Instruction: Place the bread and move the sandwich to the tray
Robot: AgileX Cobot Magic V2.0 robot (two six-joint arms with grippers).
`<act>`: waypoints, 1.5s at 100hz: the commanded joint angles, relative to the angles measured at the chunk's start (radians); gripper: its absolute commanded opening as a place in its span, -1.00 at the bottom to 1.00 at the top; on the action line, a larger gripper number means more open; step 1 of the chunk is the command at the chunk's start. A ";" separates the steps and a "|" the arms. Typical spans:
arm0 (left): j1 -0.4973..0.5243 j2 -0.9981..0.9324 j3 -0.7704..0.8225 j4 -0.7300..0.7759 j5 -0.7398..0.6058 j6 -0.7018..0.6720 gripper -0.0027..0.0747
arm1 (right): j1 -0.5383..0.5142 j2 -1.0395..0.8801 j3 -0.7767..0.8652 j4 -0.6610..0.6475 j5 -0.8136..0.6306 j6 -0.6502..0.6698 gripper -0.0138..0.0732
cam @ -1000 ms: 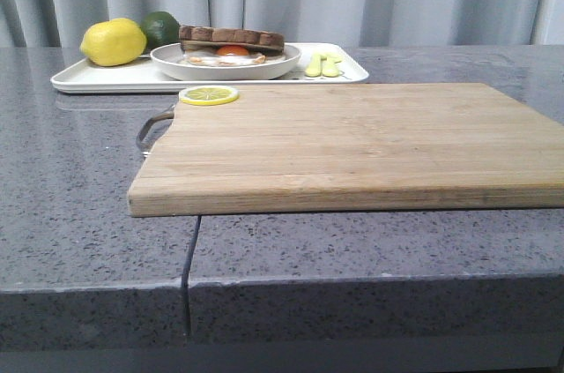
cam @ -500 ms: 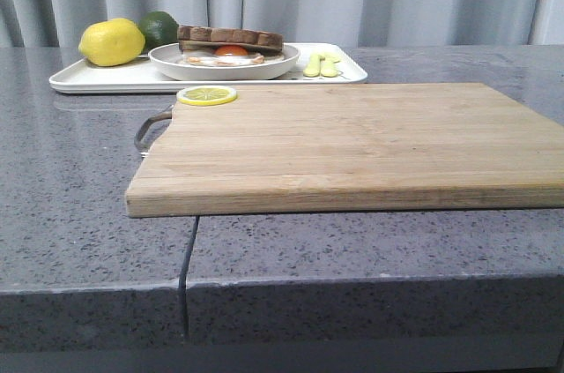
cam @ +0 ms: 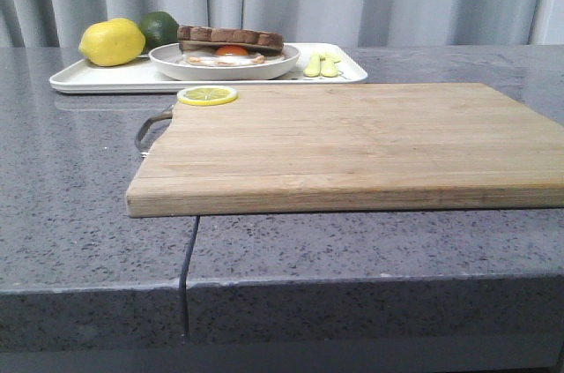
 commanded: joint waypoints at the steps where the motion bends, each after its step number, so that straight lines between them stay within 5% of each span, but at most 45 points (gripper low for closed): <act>1: -0.007 -0.031 0.015 -0.011 -0.071 -0.009 -0.98 | -0.008 0.001 -0.027 -0.007 -0.073 -0.004 -0.84; 27: -0.007 -0.031 0.015 -0.011 -0.071 -0.009 -0.98 | -0.004 -0.092 0.050 -0.132 -0.082 -0.004 -0.84; 77: -0.007 -0.031 0.015 -0.011 -0.071 -0.009 -0.98 | -0.004 -0.504 0.466 -0.169 -0.149 -0.004 -0.84; 150: -0.007 -0.031 0.015 -0.011 -0.073 -0.009 -0.98 | -0.004 -0.521 0.467 -0.175 -0.121 -0.004 -0.84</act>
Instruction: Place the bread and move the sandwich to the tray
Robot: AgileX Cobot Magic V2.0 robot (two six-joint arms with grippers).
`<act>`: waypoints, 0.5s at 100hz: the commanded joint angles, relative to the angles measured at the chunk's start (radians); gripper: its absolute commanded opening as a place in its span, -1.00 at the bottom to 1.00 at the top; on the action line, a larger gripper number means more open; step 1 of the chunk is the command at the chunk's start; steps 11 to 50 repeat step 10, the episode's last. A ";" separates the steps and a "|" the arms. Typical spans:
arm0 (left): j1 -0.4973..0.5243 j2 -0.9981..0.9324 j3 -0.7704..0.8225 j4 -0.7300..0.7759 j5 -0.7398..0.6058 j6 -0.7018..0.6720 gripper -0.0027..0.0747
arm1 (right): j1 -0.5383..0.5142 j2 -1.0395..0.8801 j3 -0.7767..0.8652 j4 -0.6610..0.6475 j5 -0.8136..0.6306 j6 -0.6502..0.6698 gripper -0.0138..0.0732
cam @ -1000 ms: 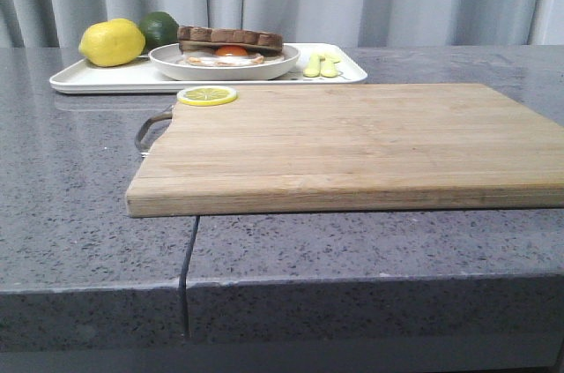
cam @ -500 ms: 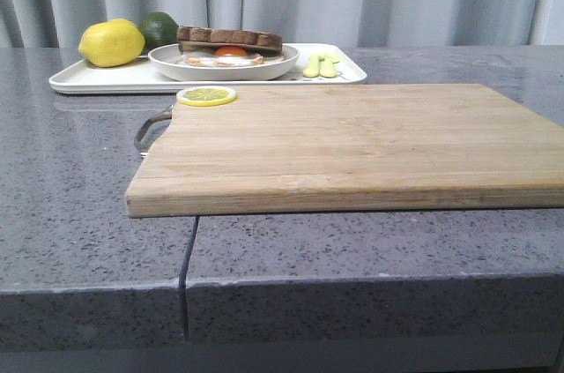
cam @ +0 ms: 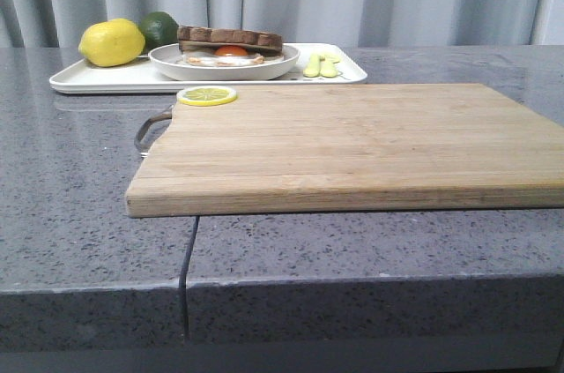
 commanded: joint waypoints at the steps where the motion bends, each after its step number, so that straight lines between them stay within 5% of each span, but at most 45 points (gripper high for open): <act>1: -0.007 -0.031 0.015 -0.010 -0.075 -0.009 -0.98 | -0.004 -0.016 0.002 -0.010 -0.077 -0.004 -0.84; 50: -0.007 -0.031 0.015 -0.010 -0.075 -0.009 -0.98 | -0.004 -0.016 0.002 -0.010 -0.077 -0.004 -0.84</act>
